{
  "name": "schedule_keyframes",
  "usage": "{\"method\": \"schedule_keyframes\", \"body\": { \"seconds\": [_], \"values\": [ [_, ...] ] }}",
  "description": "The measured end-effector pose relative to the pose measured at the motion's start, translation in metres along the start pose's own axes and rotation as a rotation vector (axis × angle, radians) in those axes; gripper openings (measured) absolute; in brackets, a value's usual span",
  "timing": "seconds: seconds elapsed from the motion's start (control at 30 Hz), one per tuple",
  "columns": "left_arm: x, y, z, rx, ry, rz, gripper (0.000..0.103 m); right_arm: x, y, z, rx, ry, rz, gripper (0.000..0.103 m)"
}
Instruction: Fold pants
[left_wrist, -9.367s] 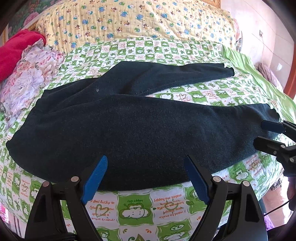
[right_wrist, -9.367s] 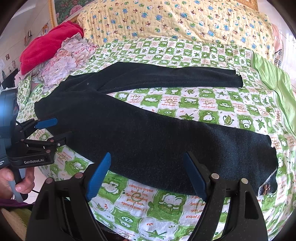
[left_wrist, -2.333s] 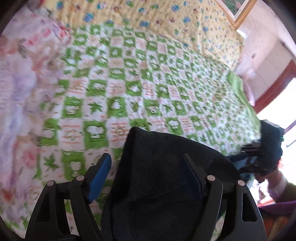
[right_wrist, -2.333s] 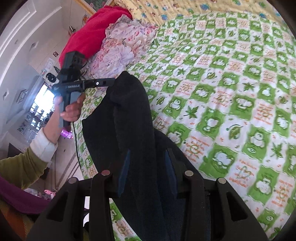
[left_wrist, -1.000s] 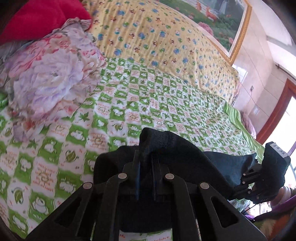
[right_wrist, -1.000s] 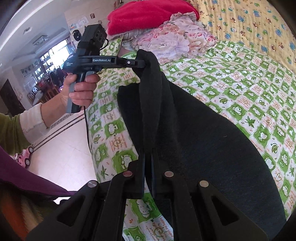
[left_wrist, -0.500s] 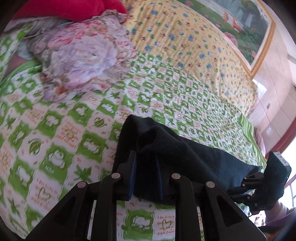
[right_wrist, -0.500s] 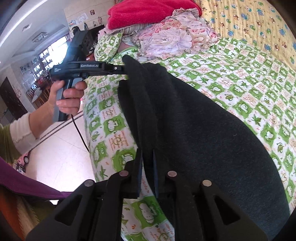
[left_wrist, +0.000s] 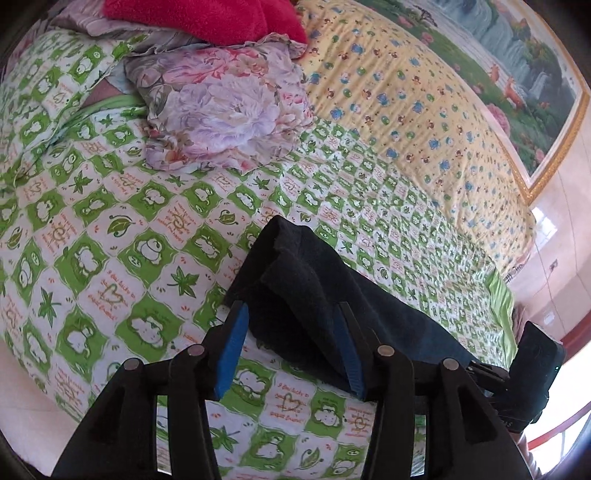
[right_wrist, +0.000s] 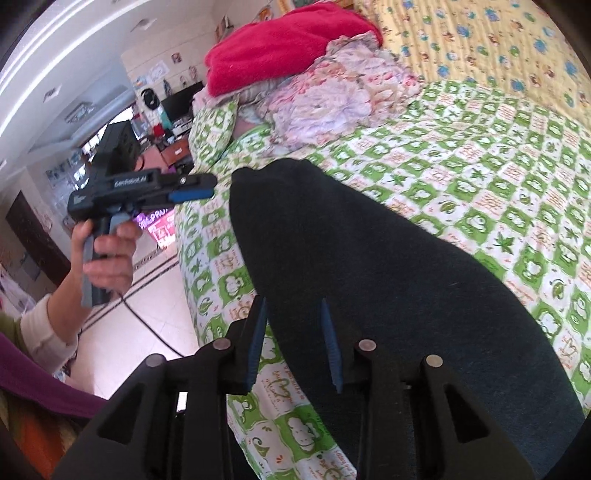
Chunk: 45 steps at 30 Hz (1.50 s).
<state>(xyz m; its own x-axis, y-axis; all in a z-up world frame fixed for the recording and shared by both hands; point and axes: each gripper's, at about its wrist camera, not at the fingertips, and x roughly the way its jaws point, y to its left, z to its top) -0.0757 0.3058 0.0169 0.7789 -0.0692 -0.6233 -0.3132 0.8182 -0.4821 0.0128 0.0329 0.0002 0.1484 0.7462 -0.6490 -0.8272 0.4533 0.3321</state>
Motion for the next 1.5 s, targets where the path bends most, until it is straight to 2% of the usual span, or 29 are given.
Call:
{"method": "schedule_keyframes", "body": {
  "seconds": [0.17,0.3,0.43,0.6,0.67,0.8,1.0,1.1,1.33,1.43,1.5],
  "values": [
    [0.005,-0.010,0.000,-0.043,0.005,-0.017,0.049,-0.015,-0.012,0.003,0.050,-0.040,-0.012,0.032],
    [0.007,-0.016,0.000,-0.039,0.014,-0.013,0.049,-0.028,-0.022,0.006,0.074,-0.064,-0.035,0.032],
    [0.009,-0.022,-0.001,-0.039,0.017,0.009,0.049,-0.037,-0.038,0.011,0.117,-0.086,-0.058,0.032],
    [0.016,-0.020,-0.001,-0.049,0.025,0.092,0.050,-0.045,-0.060,0.019,0.178,-0.102,-0.103,0.032],
    [0.019,-0.018,-0.002,-0.053,0.033,0.094,0.050,-0.045,-0.069,0.024,0.190,-0.097,-0.120,0.032],
    [0.027,-0.011,-0.001,-0.070,0.062,0.094,0.050,-0.043,-0.095,0.035,0.242,-0.089,-0.060,0.032],
    [0.039,0.009,-0.003,-0.119,0.101,0.125,0.050,-0.010,-0.149,0.044,0.407,0.017,-0.022,0.032],
    [0.048,0.019,-0.006,-0.143,0.136,0.136,0.050,0.009,-0.159,0.043,0.414,0.096,-0.043,0.032],
    [0.058,0.027,-0.011,-0.152,0.149,0.126,0.052,0.041,-0.145,0.048,0.292,0.230,-0.016,0.032],
    [0.061,0.025,-0.009,-0.144,0.152,0.122,0.053,0.049,-0.126,0.049,0.189,0.289,-0.010,0.032],
    [0.063,0.025,-0.009,-0.144,0.155,0.117,0.053,0.055,-0.114,0.048,0.111,0.328,-0.038,0.032]
  ]
}}
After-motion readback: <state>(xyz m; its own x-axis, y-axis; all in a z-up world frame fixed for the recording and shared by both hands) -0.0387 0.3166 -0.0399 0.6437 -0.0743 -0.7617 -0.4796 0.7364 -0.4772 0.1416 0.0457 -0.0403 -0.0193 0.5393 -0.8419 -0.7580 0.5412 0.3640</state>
